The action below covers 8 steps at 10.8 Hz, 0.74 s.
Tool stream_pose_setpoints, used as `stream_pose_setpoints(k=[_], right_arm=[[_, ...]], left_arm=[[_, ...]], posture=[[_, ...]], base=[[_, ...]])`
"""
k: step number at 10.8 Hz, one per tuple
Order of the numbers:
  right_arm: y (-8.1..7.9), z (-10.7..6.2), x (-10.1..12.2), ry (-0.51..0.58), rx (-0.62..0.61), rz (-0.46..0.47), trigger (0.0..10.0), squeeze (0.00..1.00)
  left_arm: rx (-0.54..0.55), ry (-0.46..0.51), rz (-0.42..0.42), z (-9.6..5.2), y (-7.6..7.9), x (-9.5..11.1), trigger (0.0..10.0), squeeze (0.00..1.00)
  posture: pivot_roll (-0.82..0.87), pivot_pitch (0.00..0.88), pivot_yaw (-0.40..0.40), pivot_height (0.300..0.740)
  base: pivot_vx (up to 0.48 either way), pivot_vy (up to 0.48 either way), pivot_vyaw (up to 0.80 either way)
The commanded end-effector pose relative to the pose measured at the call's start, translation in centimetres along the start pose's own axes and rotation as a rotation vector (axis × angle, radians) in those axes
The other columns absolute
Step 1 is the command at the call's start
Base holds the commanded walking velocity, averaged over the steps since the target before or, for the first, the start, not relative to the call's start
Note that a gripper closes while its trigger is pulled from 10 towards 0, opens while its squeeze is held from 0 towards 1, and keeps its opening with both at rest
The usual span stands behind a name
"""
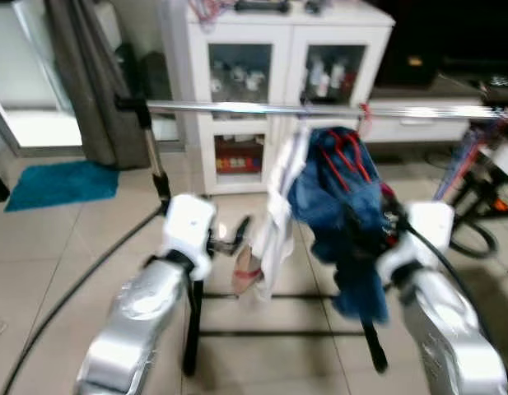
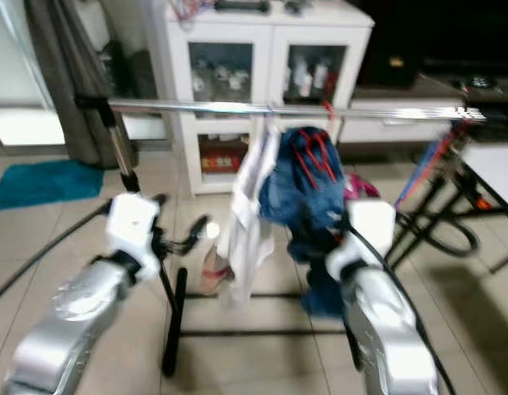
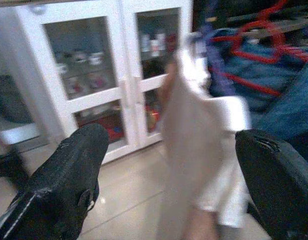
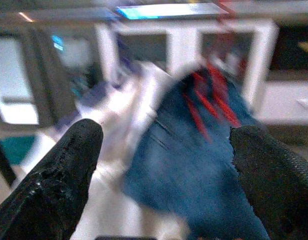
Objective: Hang hanger
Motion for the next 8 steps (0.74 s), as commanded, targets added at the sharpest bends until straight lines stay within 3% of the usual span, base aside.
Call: stream_pose_setpoints(k=[1, 2, 3, 4, 5, 8], right_arm=[[-1.0, 0.2, 0.1, 0.008, 0.059, 0.011, 10.0, 0.54], [-1.7, 0.2, 0.2, 0.002, 0.132, 0.049, 10.0, 0.42], [-1.8, -0.1, -0.2, -0.024, 0.195, 0.000, 10.0, 0.45], [-1.8, 0.0, -0.4, -0.029, 0.215, 0.006, 10.0, 0.07], [-2.1, 0.4, -0.3, -0.022, 0.229, 0.039, 10.0, 0.00], [-3.0, 4.1, 1.2, -0.007, 0.217, 0.089, 10.0, 0.00]], left_arm=[[0.008, 0.007, 0.016, -0.5, -0.2, 0.2, 10.0, 0.00], [-0.021, 0.020, 0.025, -0.9, 0.2, 0.6, 10.0, 0.00], [-0.032, 0.015, 0.026, -1.1, 0.6, 0.5, 10.0, 0.00], [-0.031, 0.000, 0.046, -1.2, 0.5, 0.3, 10.0, 0.00], [-0.040, 0.006, 0.049, -1.4, 0.3, 0.5, 10.0, 0.00], [-0.033, -0.037, 0.108, -1.0, -0.7, 0.4, 10.0, 0.00]], posture=[[0.14, 0.000, -0.036, 0.740], [0.14, 0.000, -0.035, 0.740], [0.14, 0.000, -0.036, 0.740], [0.15, 0.000, -0.043, 0.740], [0.16, 0.000, -0.049, 0.740], [0.15, 0.000, -0.038, 0.740]], base=[[0.330, 0.000, 0.00], [0.300, 0.000, 0.00], [0.000, 0.000, 0.00], [0.000, 0.000, 0.00], [0.000, 0.000, 0.00], [0.000, 0.000, 0.00]])
Point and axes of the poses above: a point about 5 cm out from each wrist's last joint towards the gripper, its own z axis pointing out of the wrist towards the gripper, its own x axis along the axis of the wrist's last joint, y = z × x, the point moved 1 cm from there along z, pointing out of the wrist towards the gripper, and after that the axes turned 5 degrees about -z, right-handed, at the moved point
